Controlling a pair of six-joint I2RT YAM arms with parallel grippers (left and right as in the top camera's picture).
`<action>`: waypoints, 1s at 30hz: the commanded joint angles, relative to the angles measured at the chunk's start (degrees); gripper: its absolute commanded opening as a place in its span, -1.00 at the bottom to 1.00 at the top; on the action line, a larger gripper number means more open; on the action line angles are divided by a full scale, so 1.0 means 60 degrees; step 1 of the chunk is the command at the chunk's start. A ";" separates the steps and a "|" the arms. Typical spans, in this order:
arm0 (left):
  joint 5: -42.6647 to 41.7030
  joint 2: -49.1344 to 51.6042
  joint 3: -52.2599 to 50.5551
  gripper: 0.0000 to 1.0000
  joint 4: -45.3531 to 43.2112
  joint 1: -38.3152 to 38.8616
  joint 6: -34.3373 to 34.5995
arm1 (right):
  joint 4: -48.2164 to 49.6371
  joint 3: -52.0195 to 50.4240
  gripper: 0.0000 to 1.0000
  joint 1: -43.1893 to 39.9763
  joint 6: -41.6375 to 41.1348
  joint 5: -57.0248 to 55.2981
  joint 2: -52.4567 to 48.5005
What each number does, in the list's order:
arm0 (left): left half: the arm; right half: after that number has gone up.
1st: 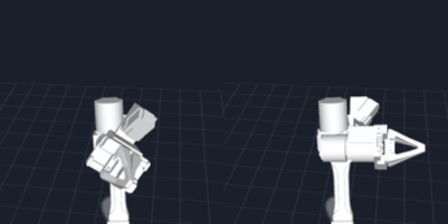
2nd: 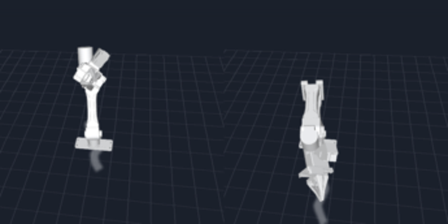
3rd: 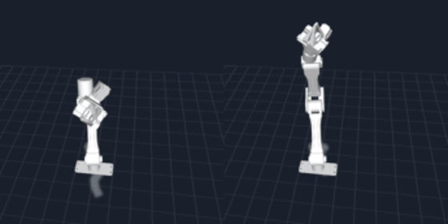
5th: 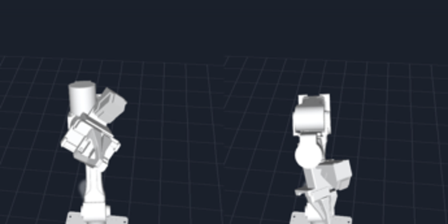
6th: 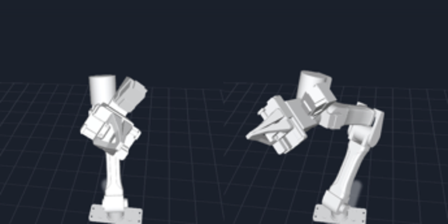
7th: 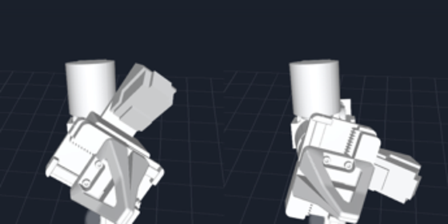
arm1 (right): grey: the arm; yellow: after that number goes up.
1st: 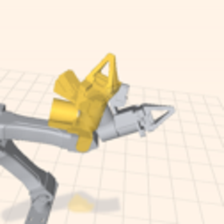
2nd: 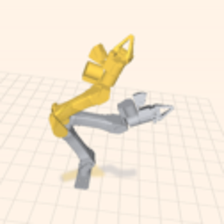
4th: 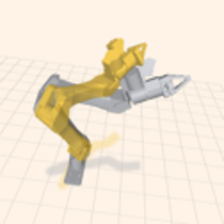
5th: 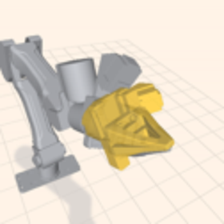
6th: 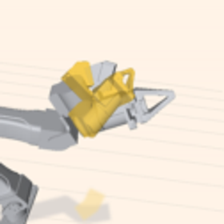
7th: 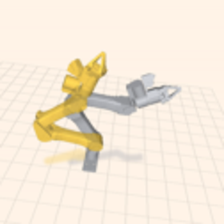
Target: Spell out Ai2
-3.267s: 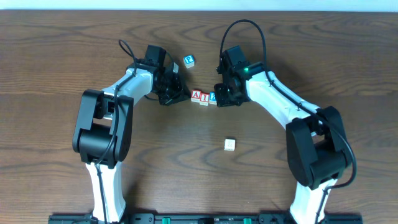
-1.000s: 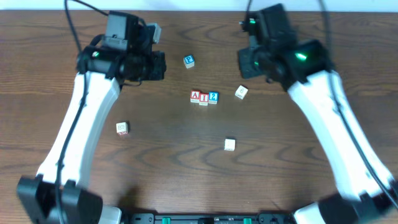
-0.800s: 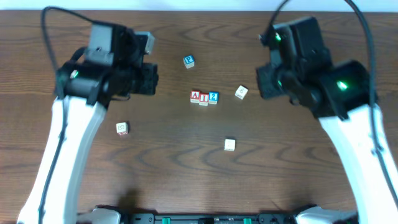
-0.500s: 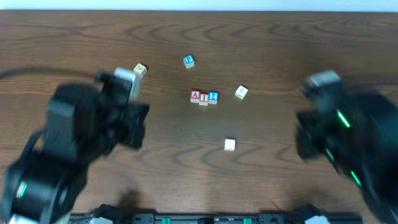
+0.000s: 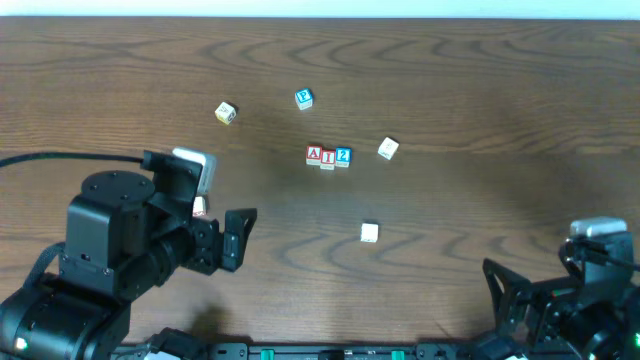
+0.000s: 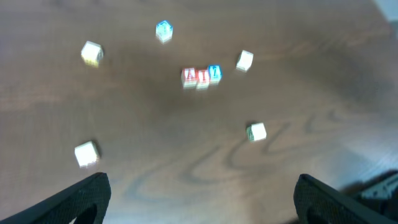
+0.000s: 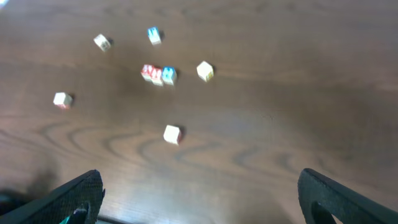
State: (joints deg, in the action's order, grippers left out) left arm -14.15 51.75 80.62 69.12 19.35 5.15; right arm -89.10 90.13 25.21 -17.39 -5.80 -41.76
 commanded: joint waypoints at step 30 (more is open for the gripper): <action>0.1960 -0.1035 -0.0608 0.91 -0.0255 -0.0634 -0.1158 | -0.0692 -0.0080 0.98 0.0062 -0.0240 0.0036 -0.0004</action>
State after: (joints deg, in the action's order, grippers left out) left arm -6.74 49.12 78.96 70.13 17.63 3.11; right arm -93.19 89.82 25.21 -17.82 -5.78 -41.76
